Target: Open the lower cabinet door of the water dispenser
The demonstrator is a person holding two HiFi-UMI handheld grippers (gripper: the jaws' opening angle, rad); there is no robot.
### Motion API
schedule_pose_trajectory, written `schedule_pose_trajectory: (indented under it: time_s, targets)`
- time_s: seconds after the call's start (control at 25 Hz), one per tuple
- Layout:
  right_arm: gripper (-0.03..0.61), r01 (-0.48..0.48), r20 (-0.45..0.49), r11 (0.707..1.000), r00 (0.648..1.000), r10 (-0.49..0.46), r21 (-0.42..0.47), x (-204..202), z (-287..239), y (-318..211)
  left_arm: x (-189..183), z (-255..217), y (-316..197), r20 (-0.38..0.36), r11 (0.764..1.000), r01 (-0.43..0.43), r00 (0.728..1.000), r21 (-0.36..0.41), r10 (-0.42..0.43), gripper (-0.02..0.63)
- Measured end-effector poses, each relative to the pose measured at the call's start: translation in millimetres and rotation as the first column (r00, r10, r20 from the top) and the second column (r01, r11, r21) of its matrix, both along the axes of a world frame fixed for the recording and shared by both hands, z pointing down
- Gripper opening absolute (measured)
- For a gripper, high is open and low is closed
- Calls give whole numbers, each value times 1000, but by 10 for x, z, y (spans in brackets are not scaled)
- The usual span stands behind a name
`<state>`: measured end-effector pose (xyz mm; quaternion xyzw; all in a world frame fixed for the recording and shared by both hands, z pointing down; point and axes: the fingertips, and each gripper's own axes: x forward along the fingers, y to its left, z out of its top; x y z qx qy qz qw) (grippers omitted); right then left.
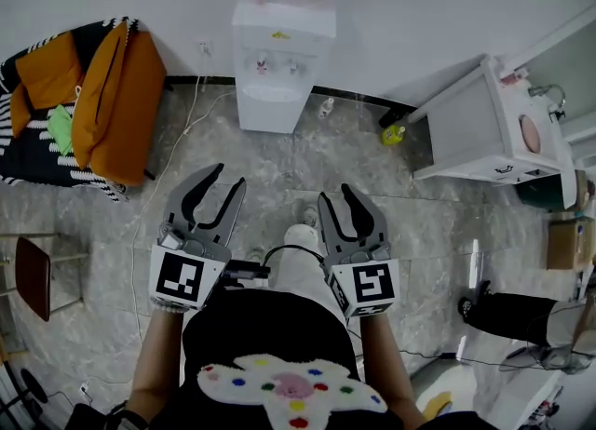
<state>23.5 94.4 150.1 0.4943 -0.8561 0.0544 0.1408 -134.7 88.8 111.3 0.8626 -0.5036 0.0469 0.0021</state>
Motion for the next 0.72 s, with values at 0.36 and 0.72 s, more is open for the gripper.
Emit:
schedule_pose_trajectory:
  time_s: [0.36,0.72]
  targets:
    - [133,87,-18,995,996,-88,-49,144,110,-481,155,5,-424,-5,997,72,997,-24,-72,150]
    - [146,148,-5,985,989,-149,-85,370,439,-1021,429,206,-912,3,992,106,994,-72,-106,156]
